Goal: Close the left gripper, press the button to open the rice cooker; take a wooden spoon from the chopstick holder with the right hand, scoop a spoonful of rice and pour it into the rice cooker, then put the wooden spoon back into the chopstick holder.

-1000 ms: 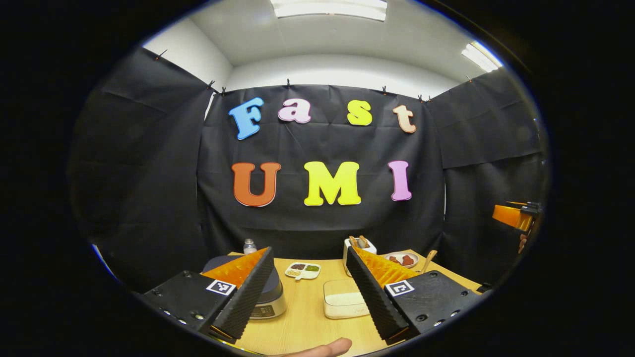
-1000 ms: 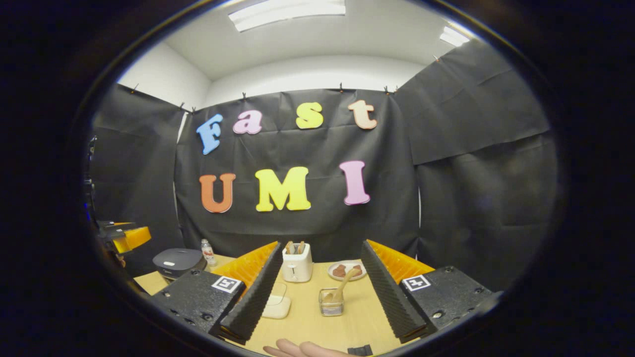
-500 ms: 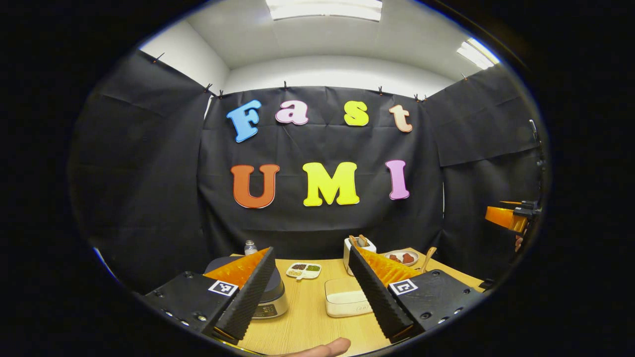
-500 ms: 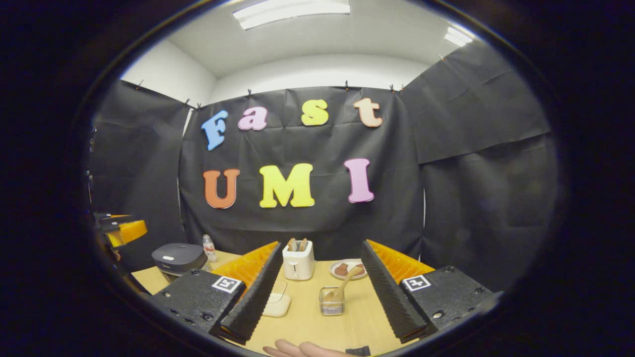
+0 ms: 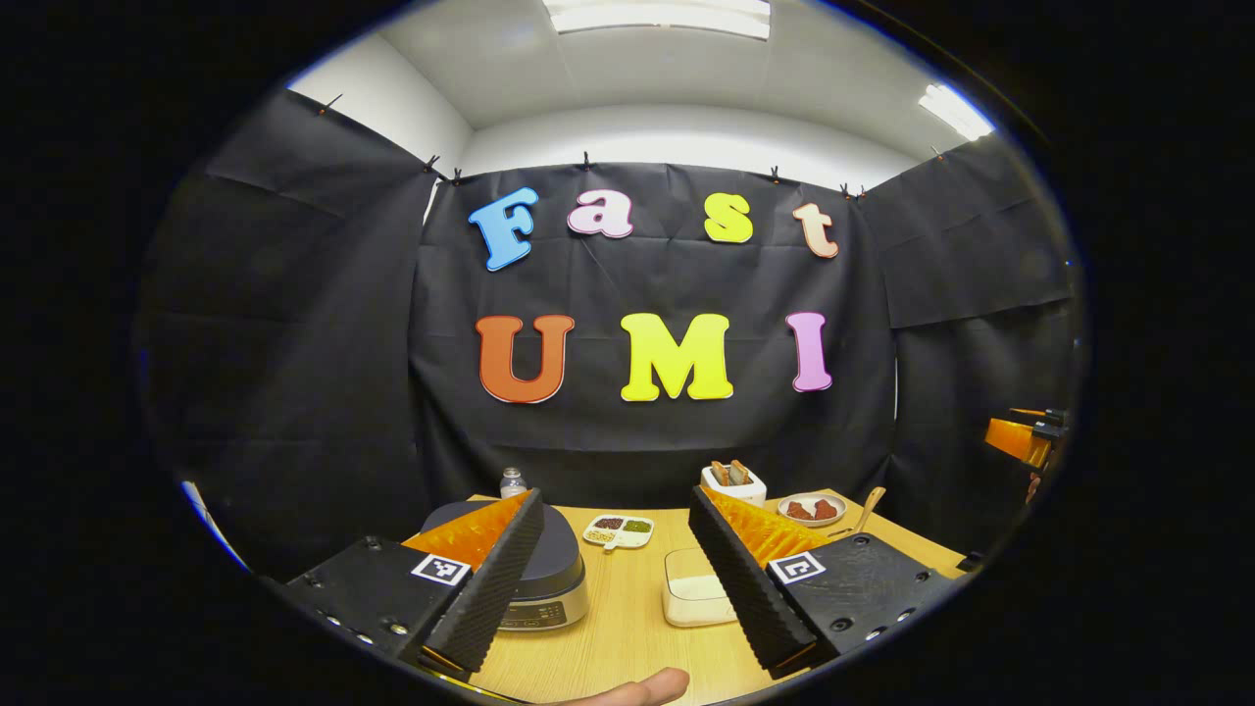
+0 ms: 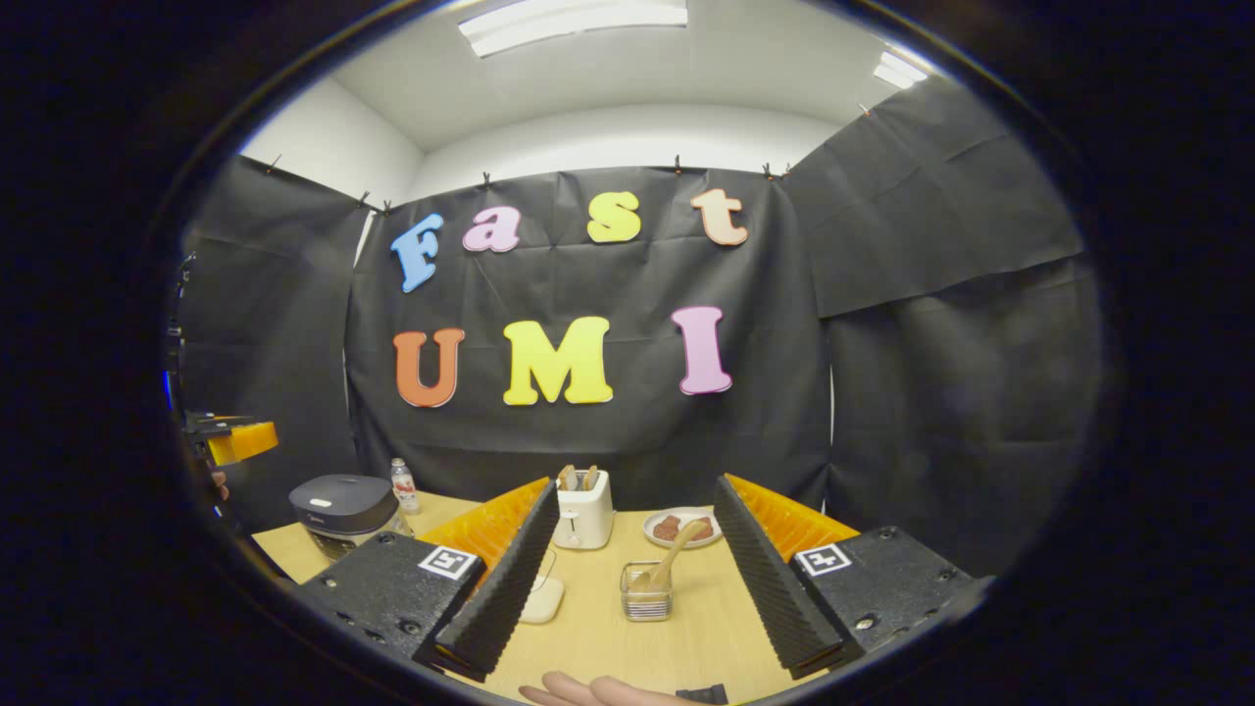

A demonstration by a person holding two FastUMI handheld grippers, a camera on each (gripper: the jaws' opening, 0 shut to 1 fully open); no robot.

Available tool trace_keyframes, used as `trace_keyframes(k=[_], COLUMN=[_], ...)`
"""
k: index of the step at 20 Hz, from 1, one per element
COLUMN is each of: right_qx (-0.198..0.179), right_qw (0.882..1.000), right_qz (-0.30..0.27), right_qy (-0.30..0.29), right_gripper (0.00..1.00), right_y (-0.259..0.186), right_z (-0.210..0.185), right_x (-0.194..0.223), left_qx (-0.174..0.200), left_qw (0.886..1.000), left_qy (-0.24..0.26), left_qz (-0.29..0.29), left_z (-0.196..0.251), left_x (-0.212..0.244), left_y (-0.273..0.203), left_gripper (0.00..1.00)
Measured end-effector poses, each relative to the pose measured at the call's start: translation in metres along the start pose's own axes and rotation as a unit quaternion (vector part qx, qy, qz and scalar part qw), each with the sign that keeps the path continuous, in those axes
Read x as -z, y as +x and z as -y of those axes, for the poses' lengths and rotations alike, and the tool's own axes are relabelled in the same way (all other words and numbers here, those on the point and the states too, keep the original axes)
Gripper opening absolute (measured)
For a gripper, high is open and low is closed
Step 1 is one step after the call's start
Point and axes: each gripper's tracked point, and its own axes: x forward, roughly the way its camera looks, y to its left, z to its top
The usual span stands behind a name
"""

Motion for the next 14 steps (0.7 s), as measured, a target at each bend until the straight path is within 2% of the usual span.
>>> trace_keyframes(k=[2, 3, 4, 5, 6, 7, 8, 9, 10, 11, 12, 13, 14], right_qx=[0.000, 0.000, -0.001, -0.005, -0.013, -0.018, -0.019, -0.017, -0.013, -0.013, -0.021, -0.035, -0.048], right_qw=[1.000, 1.000, 1.000, 1.000, 1.000, 1.000, 1.000, 1.000, 1.000, 1.000, 0.999, 0.998, 0.997], right_qz=[-0.002, -0.005, -0.010, -0.016, -0.018, -0.017, -0.014, -0.010, -0.008, -0.014, -0.027, -0.041, -0.051], right_qy=[0.005, 0.007, 0.010, 0.014, 0.017, 0.018, 0.016, 0.013, 0.013, 0.016, 0.026, 0.037, 0.044], right_gripper=[1.00, 1.00, 1.00, 0.97, 1.00, 0.97, 0.97, 0.96, 0.98, 1.00, 1.00, 1.00, 1.00], right_y=[0.002, 0.003, 0.002, 0.002, 0.000, -0.002, -0.004, -0.005, -0.006, -0.009, -0.013, -0.016, -0.019], right_z=[0.004, 0.005, 0.005, 0.004, 0.001, -0.001, -0.001, 0.001, 0.003, 0.002, -0.003, -0.011, -0.017], right_x=[0.007, 0.012, 0.017, 0.023, 0.025, 0.025, 0.025, 0.025, 0.025, 0.030, 0.038, 0.045, 0.049], left_qx=[-0.023, -0.030, -0.035, -0.034, -0.042, -0.046, -0.053, -0.051, -0.054, -0.057, -0.067, -0.065, -0.067], left_qw=[1.000, 0.999, 0.999, 0.998, 0.997, 0.996, 0.995, 0.994, 0.993, 0.992, 0.989, 0.987, 0.985], left_qy=[0.019, 0.024, 0.025, 0.026, 0.030, 0.033, 0.039, 0.043, 0.047, 0.049, 0.054, 0.062, 0.048], left_qz=[-0.007, -0.013, -0.026, -0.039, -0.052, -0.064, -0.073, -0.084, -0.091, -0.105, -0.121, -0.136, -0.153], left_z=[-0.016, -0.020, -0.026, -0.028, -0.035, -0.043, -0.051, -0.054, -0.060, -0.066, -0.074, -0.081, -0.083], left_x=[0.009, 0.014, 0.021, 0.030, 0.038, 0.046, 0.053, 0.060, 0.068, 0.076, 0.087, 0.097, 0.114], left_y=[0.009, 0.015, 0.022, 0.028, 0.034, 0.041, 0.047, 0.052, 0.059, 0.068, 0.075, 0.087, 0.094], left_gripper=[0.95, 1.00, 0.80, 0.71, 0.72, 0.48, 0.54, 0.31, 0.25, 0.14, 0.13, 0.16, 0.16])
